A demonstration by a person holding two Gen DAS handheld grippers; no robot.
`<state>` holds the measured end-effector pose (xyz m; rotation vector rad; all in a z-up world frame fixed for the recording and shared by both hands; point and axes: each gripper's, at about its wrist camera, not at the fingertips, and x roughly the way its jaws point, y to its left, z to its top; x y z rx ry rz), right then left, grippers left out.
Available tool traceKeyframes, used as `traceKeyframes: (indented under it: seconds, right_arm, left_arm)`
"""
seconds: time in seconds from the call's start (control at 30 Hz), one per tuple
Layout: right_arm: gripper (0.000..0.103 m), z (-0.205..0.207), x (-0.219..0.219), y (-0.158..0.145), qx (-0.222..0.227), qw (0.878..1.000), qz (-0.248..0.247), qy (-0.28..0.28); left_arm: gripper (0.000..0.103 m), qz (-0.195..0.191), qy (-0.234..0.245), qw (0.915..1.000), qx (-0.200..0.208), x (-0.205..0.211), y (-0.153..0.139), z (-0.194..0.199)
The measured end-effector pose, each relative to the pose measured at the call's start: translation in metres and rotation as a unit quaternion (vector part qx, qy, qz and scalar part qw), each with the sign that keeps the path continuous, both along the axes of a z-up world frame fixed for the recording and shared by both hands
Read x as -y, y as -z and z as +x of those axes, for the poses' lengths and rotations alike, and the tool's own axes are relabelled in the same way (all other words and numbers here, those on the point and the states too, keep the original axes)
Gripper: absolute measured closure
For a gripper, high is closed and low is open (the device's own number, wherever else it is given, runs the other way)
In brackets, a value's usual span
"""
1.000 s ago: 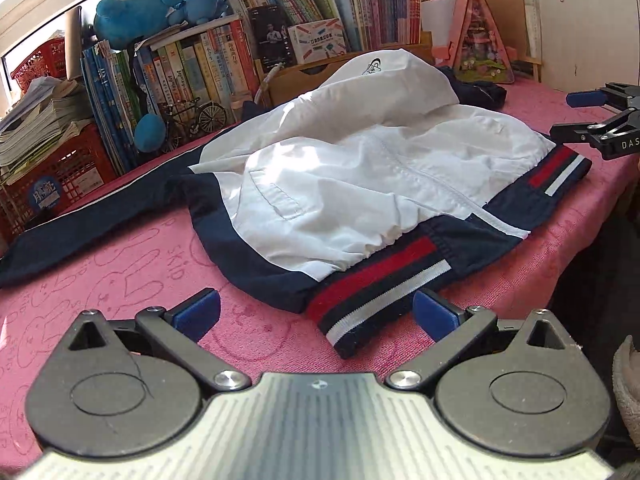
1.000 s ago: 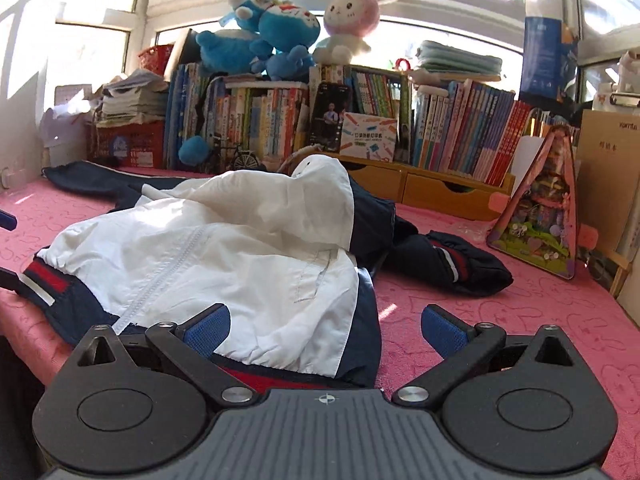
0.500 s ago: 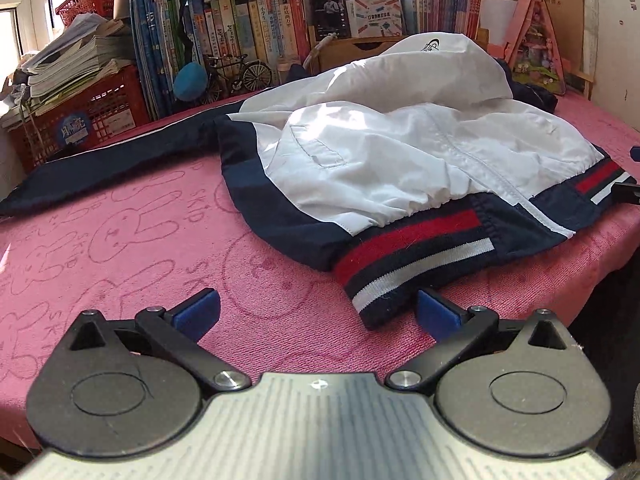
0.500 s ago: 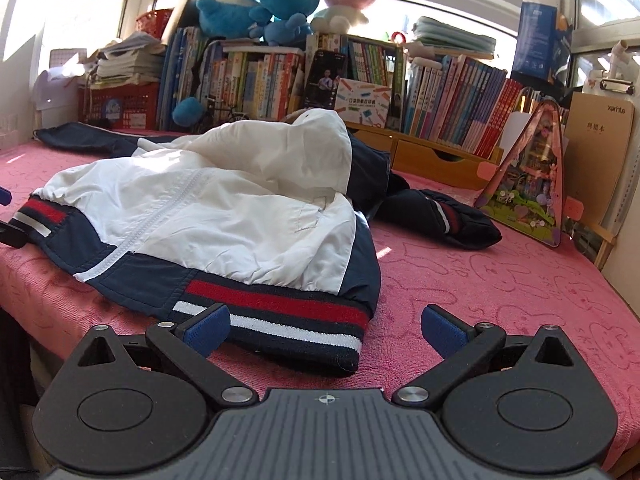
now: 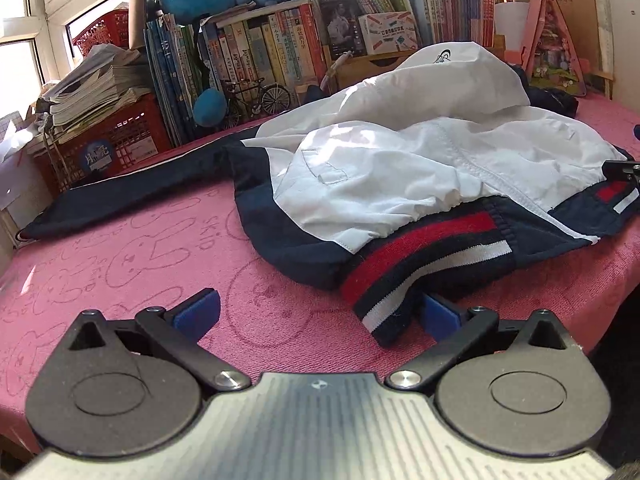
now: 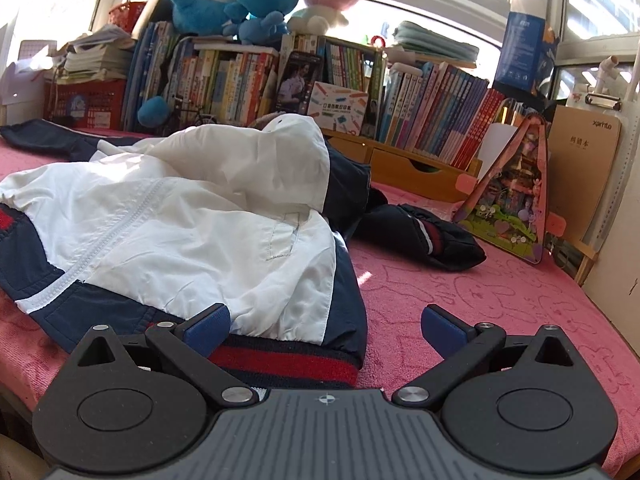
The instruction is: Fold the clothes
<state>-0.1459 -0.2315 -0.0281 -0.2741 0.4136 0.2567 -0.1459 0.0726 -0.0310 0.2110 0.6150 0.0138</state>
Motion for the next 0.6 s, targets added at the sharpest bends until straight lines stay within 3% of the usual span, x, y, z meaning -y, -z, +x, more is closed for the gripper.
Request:
traceKeyframes:
  seconds: [0.2,0.3,0.47,0.57,0.6]
  right_arm:
    - [0.000,-0.017,-0.016,-0.011,0.003,0.996,0.015,-0.087]
    - [0.000,-0.024,-0.027,-0.015,0.004,0.991,0.019,-0.129]
    - [0.000,-0.017,-0.083,0.000,-0.011,0.982,-0.034,-0.183]
    - [0.000,-0.009,-0.097,0.002,0.006,0.985,-0.053,-0.166]
    - [0.000,-0.003,-0.095,-0.002,0.008,0.987,-0.038,-0.153]
  left_arm:
    - [0.000,-0.056,-0.040,0.9976,-0.006,-0.017,-0.001,0.012]
    - [0.000,-0.061,-0.044,0.9972,0.005,-0.011,-0.005,0.013]
    - [0.000,-0.062,-0.044,0.9968,0.027,-0.012,-0.016,0.012]
    - [0.000,-0.077,-0.044,0.9957,0.028,-0.016,-0.020,0.018]
    - [0.000,-0.080,-0.042,0.9955,0.027,-0.016,-0.021,0.019]
